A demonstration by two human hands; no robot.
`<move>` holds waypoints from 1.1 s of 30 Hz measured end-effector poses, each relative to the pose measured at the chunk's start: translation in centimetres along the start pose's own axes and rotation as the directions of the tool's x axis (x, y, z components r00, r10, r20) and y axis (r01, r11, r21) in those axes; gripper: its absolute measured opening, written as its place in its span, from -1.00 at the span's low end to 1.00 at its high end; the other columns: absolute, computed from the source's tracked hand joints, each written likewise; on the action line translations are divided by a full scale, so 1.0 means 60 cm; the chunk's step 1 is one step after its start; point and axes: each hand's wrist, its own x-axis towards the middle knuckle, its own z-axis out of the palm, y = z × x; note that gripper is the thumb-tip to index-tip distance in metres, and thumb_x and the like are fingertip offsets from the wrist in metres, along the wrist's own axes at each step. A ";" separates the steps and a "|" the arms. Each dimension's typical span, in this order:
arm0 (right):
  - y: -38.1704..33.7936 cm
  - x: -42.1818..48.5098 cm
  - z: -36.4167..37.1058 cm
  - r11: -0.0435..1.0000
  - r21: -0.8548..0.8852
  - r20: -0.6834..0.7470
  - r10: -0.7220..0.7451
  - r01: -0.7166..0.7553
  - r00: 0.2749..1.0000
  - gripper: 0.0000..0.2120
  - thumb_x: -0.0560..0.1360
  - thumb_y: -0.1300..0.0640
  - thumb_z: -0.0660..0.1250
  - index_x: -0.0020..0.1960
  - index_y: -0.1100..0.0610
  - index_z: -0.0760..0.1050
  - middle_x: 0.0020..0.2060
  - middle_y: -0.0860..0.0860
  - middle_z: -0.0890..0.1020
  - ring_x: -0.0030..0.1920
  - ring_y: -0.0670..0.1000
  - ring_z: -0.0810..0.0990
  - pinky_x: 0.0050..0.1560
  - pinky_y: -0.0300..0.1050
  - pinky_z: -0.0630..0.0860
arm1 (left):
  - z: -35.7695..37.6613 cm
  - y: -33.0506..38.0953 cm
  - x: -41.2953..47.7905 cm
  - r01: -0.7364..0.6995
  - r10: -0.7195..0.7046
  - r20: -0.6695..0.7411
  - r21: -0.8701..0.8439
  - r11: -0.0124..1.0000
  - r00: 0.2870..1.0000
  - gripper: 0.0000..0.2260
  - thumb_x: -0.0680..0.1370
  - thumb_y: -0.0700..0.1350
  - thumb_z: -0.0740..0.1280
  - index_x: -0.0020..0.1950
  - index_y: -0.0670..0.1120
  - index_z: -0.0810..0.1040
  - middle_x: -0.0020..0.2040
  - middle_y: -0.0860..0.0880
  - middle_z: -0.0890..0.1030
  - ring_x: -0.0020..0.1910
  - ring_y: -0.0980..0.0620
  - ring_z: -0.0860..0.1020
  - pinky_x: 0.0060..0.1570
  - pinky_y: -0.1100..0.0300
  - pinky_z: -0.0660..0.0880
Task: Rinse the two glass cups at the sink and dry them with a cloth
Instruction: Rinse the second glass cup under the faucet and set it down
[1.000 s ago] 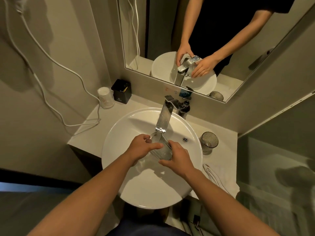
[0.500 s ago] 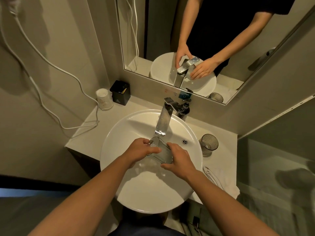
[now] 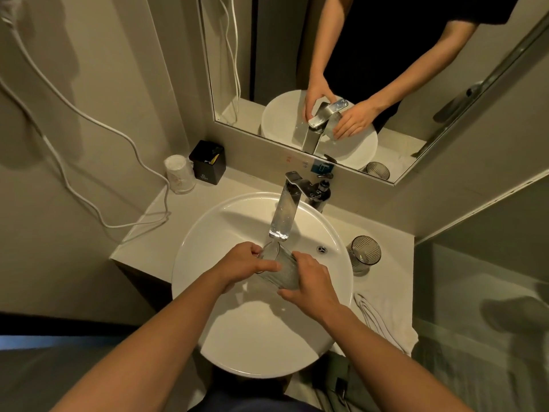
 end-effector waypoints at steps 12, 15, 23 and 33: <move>-0.009 -0.008 0.012 0.988 -0.155 -0.105 0.000 -0.016 0.994 -0.15 0.35 -0.22 0.53 0.49 0.08 0.28 0.31 0.02 0.41 0.35 0.09 0.40 0.38 -0.05 0.32 | 0.026 -0.005 0.004 -0.028 0.020 -0.138 -0.059 0.998 0.990 -0.56 0.27 0.07 0.60 -0.41 0.02 0.32 -0.42 0.06 0.33 -0.39 0.03 0.31 -0.27 0.13 0.27; -0.006 -0.004 0.012 0.992 -0.128 -0.066 -0.004 -0.004 0.998 -0.25 0.33 -0.21 0.52 0.39 0.05 0.36 0.20 -0.01 0.43 0.24 0.07 0.42 0.30 -0.07 0.35 | 0.019 -0.008 0.005 -0.018 0.019 -0.096 0.008 1.000 0.995 -0.56 0.30 0.10 0.61 -0.34 0.01 0.34 -0.35 0.02 0.33 -0.35 0.02 0.30 -0.27 0.10 0.25; 0.009 0.014 -0.012 0.999 -0.015 0.028 -0.051 0.052 0.998 -0.16 0.30 -0.23 0.54 0.46 0.05 0.35 0.23 -0.03 0.43 0.27 0.05 0.41 0.30 -0.10 0.31 | 0.007 -0.011 0.005 -0.045 0.043 -0.025 -0.056 0.997 0.999 -0.64 0.28 -0.02 0.62 0.03 -0.06 0.72 -0.06 -0.03 0.77 0.01 -0.09 0.73 0.16 -0.07 0.61; -0.011 -0.005 0.011 0.995 -0.098 -0.081 -0.004 -0.004 0.997 -0.12 0.34 -0.19 0.54 0.52 0.09 0.26 0.33 0.01 0.43 0.35 0.08 0.40 0.41 -0.05 0.32 | 0.020 -0.013 0.004 -0.022 0.010 -0.082 -0.155 0.988 0.997 -0.77 0.40 0.02 0.60 -0.25 -0.09 0.63 -0.33 0.09 0.69 -0.35 0.14 0.66 -0.26 0.23 0.56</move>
